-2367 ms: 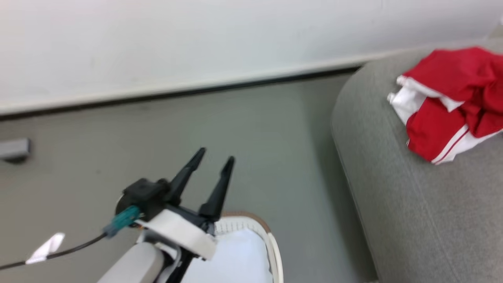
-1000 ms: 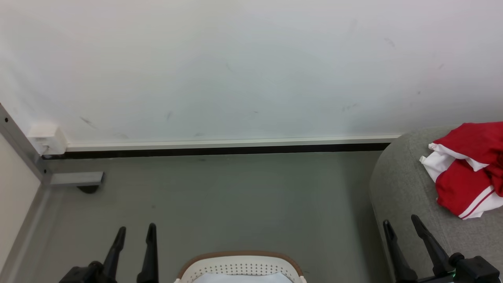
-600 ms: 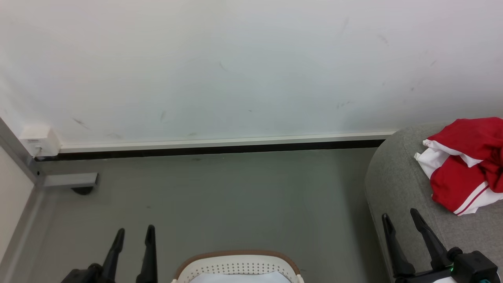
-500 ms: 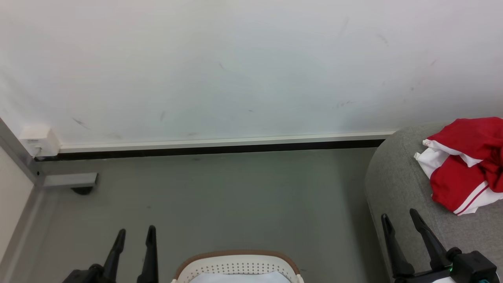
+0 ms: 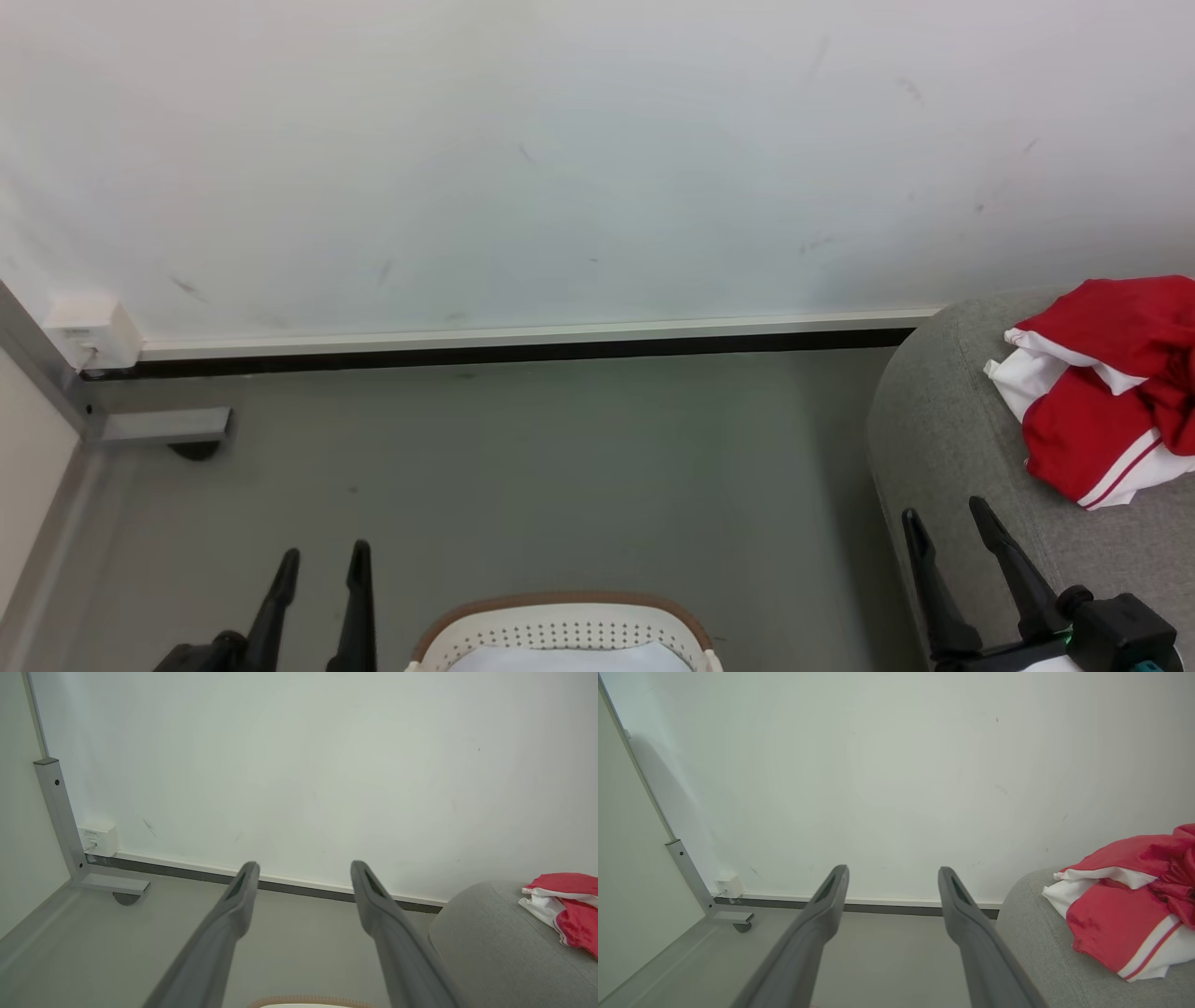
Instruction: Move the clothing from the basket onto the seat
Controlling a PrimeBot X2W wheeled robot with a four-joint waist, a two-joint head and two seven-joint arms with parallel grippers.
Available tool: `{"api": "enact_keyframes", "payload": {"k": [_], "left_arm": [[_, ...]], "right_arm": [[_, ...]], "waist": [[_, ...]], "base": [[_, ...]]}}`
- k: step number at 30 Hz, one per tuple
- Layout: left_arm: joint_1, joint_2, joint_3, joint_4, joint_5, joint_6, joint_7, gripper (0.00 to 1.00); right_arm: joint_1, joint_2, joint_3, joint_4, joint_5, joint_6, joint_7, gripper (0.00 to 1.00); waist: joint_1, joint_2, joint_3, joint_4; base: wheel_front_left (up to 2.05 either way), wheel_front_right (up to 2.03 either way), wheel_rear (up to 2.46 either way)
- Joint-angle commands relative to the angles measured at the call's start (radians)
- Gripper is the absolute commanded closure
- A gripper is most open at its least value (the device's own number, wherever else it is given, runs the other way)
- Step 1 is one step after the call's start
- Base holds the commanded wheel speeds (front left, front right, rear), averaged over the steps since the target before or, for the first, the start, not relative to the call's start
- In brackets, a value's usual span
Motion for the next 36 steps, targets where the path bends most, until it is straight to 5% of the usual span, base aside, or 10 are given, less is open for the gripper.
{"api": "enact_keyframes", "payload": {"k": [1,2,6,36], "left_arm": [[-0.003,-0.004,0.004,0.007,0.001,-0.01,-0.001,0.0],[0.0,-0.004,0.002,0.009,0.0,-0.009,0.0,1.0],[0.01,-0.009,-0.004,0.035,-0.001,-0.008,0.001,1.0],[-0.052,-0.015,0.05,0.059,-0.485,-0.031,0.139,1.0]], "right_arm": [[-0.008,-0.005,-0.003,-0.003,0.006,-0.002,0.0,0.0],[0.0,0.0,0.0,0.0,0.001,0.0,0.0,1.0],[0.018,0.007,0.004,0.022,0.001,0.0,0.0,1.0],[-0.017,0.021,-0.088,0.043,0.474,0.0,0.108,1.0]], "waist": [[-0.0001,-0.0001,-0.001,0.0],[-0.0001,-0.0001,-0.001,0.0],[0.0,-0.0001,-0.001,0.0],[0.0,-0.0001,0.001,0.014]], "base": [[0.0,0.0,0.0],[0.0,0.0,0.0],[0.0,0.0,0.0],[0.0,0.0,0.0]]}}
